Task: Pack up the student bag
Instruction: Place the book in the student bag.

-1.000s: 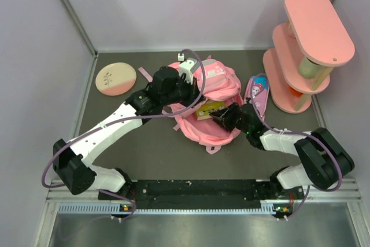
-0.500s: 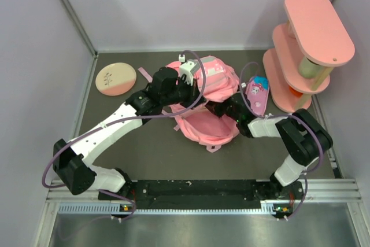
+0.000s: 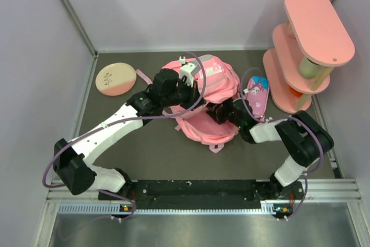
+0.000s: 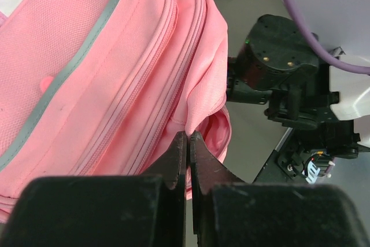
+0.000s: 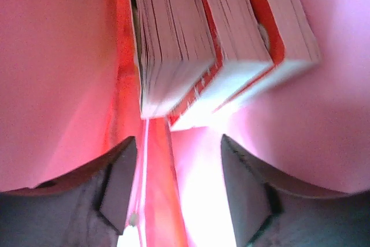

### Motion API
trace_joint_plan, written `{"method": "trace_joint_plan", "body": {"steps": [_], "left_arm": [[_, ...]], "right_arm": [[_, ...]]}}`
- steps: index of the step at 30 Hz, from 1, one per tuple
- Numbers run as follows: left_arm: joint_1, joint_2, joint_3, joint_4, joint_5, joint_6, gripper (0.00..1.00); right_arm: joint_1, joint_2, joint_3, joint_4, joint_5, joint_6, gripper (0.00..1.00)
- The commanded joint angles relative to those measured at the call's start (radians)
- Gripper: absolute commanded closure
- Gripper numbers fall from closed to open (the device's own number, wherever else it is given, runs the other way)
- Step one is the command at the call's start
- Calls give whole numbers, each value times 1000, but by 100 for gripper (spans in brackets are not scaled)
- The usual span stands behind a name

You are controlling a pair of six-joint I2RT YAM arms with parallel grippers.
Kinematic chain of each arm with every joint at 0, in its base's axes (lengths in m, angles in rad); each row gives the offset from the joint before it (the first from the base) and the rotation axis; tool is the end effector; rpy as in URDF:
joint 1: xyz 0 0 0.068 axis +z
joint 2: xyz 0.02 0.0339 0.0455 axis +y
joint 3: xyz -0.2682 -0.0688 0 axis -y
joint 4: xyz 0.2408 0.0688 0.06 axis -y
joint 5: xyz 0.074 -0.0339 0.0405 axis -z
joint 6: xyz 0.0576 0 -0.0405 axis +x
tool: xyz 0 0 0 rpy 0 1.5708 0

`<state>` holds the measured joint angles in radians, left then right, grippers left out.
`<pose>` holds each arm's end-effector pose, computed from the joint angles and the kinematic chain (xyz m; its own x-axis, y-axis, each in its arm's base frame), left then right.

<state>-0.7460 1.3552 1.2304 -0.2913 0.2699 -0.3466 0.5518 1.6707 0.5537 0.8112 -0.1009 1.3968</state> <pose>0.2301 -0.2335 0.3527 -0.5623 0.0738 -0.8237 0.6829 0.6032 -0.4121 0.2792 0.1787 0.1507 -0.6386 0.7575 -0.1352 0.1481 0.2934 0.9445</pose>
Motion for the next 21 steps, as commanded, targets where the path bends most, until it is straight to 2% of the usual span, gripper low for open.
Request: {"method": "trace_joint_plan", "body": {"steps": [1,4,6,9,13,16,19,21], "left_arm": [[-4,-42,-5,104,2,-11,100],[-3,-42,-22,109,-12,-15,100],[-4,-42,-28,110,-17,-15,100],[-4,-39,-26,106,-20,-8,100],[-3,-30,-29,89,-31,5,100],[-3,-31,-39,90,-28,9,100],[-1,-24,-37,84,-18,17,100],[-1,-19,-35,77,5,21,100]], "right_arm": [[5,-196,-46,-56,-22,-44,35],[-1,-278,-66,-63,-66,-59,32],[-1,-359,-58,-134,-101,-102,31],[-1,-437,-41,-352,-169,-152,26],[2,-567,-123,-423,-249,-176,26],[8,-735,-146,-671,-156,-248,25],[8,-914,-146,-887,7,-314,24],[8,-995,-140,-946,111,-334,22]]}}
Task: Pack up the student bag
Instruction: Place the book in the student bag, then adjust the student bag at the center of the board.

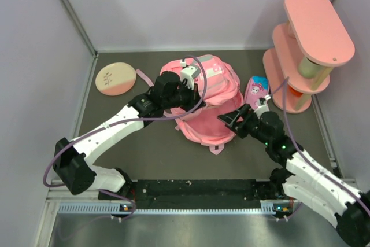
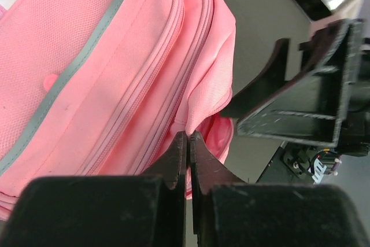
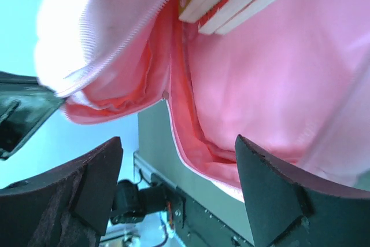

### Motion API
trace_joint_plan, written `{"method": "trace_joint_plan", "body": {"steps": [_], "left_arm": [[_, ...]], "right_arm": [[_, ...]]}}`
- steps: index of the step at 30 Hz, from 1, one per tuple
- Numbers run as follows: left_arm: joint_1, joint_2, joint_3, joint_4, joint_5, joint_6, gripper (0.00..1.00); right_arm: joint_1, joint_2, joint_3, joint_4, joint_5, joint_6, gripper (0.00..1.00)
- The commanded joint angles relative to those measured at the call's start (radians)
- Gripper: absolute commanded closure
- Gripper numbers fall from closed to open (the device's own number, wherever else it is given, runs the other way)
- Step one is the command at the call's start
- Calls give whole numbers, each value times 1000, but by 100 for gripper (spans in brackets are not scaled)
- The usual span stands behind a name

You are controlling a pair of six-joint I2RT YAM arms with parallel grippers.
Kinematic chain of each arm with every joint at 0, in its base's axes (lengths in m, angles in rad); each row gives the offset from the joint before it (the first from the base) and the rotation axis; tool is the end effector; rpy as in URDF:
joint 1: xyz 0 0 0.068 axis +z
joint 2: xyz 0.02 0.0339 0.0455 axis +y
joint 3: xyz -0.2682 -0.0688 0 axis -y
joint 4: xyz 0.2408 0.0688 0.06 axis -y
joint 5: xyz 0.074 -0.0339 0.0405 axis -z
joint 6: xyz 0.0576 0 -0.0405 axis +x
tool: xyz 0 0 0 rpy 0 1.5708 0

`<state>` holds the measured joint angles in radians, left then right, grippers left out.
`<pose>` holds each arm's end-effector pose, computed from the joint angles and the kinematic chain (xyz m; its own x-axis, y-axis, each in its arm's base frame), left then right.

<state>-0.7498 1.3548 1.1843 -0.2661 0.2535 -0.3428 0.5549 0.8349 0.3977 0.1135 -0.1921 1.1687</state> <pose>0.2299 -0.2338 0.3389 -0.5691 0.0853 -0.8178 0.6740 0.6182 -0.4045 0.1704 0.1186 0.2232 -0.7233 0.6144 -0.3151 -0.0138 0.4434 0.8962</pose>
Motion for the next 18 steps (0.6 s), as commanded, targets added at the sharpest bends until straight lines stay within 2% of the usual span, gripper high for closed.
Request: {"method": "trace_joint_plan", "body": {"steps": [1,3,4,6,7,11,13,15,16,18], "left_arm": [[4,-16,11,48,32,21,100],[4,-10,9,39,75,28,100],[4,-8,9,36,85,19,92],[4,-14,-3,36,134,16,67],[1,-22,-5,28,144,19,48],[3,-91,-43,10,135,39,20],[3,-141,-70,-4,67,50,15],[3,-181,-92,-12,-9,41,4],[6,-189,-101,-36,-123,30,1],[20,-198,-127,-65,-213,-20,1]], "right_arm": [[5,-240,20,-291,247,-109,21],[5,-304,24,-333,356,-107,19],[5,-341,27,-388,394,-97,18],[4,-358,36,-435,483,-55,17],[4,-359,39,-454,499,-49,17],[4,-330,59,-520,520,-20,18],[5,-321,67,-526,523,-7,17],[4,-309,75,-529,522,-15,17],[4,-303,78,-529,520,-20,17],[4,-274,90,-531,508,-35,17]]}}
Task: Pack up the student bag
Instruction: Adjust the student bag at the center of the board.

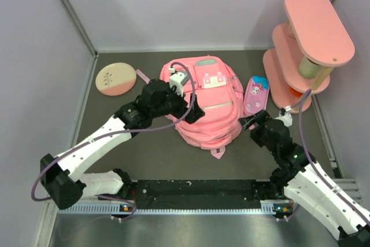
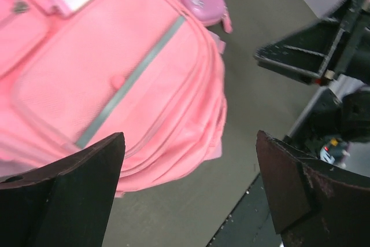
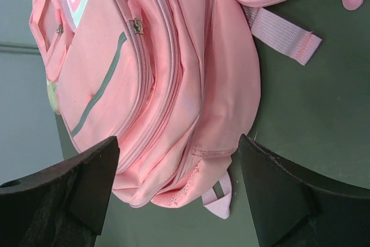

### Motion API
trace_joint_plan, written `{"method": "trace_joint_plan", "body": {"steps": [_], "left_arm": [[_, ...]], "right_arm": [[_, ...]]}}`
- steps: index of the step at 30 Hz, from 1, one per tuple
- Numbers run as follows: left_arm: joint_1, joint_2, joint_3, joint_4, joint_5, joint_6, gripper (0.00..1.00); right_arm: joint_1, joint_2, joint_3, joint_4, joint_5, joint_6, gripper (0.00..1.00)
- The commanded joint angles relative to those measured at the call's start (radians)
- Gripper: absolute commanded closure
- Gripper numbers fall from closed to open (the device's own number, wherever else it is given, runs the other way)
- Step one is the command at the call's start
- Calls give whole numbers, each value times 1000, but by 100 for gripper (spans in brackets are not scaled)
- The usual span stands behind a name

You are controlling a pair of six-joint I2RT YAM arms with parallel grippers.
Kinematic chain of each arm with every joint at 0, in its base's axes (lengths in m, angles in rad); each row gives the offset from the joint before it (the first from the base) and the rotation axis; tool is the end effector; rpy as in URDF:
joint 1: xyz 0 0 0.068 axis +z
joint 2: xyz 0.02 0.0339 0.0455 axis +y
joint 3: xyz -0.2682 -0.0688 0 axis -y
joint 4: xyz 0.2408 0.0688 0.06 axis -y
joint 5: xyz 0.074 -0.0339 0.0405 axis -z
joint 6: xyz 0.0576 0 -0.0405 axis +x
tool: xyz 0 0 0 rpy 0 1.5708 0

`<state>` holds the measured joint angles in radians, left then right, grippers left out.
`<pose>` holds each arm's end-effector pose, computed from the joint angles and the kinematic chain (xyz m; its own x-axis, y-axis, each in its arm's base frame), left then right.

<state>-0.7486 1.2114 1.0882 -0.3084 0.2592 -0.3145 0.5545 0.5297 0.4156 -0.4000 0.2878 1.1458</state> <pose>0.2023 -0.2081 0.3403 -0.5477 0.1007 -0.8306 0.6930 0.6108 -0.3829 0.1337 0.0636 0.2177 -0.4409 0.7545 -0.4862 0.2594 0.6257 0.7357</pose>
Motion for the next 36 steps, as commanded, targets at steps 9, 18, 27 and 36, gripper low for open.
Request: {"method": "trace_joint_plan", "body": {"steps": [9,18,27,36], "left_arm": [[337,-70,-303,118,-17,-219,1],[393,111,-338,301,210,-264,1],[411,247,-335,463,267,-311,53],[411,192,-408,485,305,-354,100]], "right_arm": [[5,203,84,12,-99,-11,15],[2,432,57,226,-236,-1,14],[-8,604,118,308,-282,-60,23],[-37,716,232,305,-282,-202,45]]}}
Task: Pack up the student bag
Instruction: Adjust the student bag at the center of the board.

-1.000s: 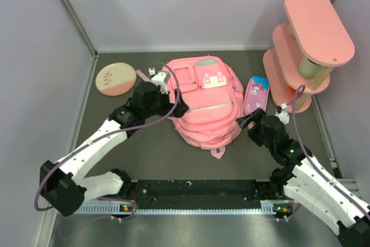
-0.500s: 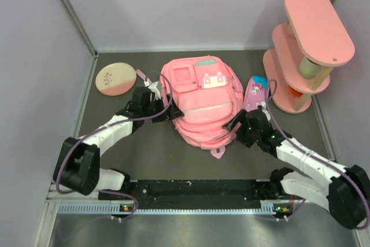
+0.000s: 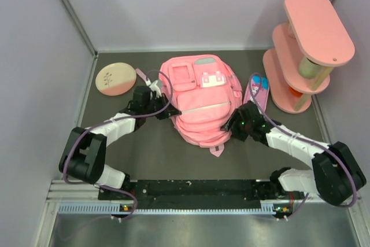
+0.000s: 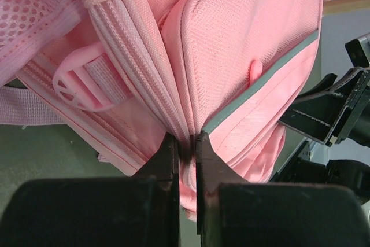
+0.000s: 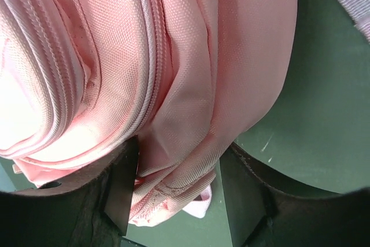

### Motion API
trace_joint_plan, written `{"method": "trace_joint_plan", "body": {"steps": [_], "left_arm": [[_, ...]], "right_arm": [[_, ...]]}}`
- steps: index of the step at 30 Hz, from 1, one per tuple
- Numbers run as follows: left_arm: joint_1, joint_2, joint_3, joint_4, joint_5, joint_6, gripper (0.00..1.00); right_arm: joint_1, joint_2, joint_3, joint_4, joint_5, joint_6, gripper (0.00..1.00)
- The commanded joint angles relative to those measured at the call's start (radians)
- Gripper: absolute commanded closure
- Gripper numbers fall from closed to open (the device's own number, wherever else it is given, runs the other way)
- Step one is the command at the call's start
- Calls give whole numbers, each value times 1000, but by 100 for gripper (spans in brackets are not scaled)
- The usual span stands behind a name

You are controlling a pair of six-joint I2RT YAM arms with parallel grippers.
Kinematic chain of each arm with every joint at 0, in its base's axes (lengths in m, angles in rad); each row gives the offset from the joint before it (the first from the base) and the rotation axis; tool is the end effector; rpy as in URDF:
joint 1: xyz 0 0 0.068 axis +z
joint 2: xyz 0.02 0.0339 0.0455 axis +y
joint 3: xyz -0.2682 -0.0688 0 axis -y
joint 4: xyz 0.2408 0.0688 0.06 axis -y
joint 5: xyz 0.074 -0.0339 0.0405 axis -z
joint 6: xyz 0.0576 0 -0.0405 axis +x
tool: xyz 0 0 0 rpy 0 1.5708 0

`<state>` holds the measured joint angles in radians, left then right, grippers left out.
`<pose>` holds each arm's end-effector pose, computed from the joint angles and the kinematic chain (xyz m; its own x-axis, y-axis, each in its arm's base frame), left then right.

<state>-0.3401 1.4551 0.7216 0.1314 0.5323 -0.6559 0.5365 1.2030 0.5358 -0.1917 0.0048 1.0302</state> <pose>0.2825 -0.1310 0.1932 -0.8389 -0.2606 -0.4778 0.2146 0.6484 -0.7304 0.2028 0.1203 0.1623 -0.7708 0.5391 -0.3393 0.2963 0.7750 0.5582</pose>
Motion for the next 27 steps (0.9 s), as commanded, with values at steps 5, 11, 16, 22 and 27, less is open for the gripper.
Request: {"method": "trace_joint_plan", "body": {"steps": [5,11,16,22,27], "left_arm": [[-8,-185,-103,-2,15,-43,100],[-69,-286,-155,-53,-11,-91,100],[-114,-237,-137,-38,1,-120,100],[-255,-196,-61,-24,-34,-171,100],[-304,-216,-45,-27,-95,-211,100]], "right_arm": [[-56,147,228,92,-2,-160,45],[-110,271,384,84,-48,-219,45],[-139,320,457,84,-71,-237,44],[-162,391,547,87,-114,-274,42],[-164,501,688,87,-238,-309,42]]}}
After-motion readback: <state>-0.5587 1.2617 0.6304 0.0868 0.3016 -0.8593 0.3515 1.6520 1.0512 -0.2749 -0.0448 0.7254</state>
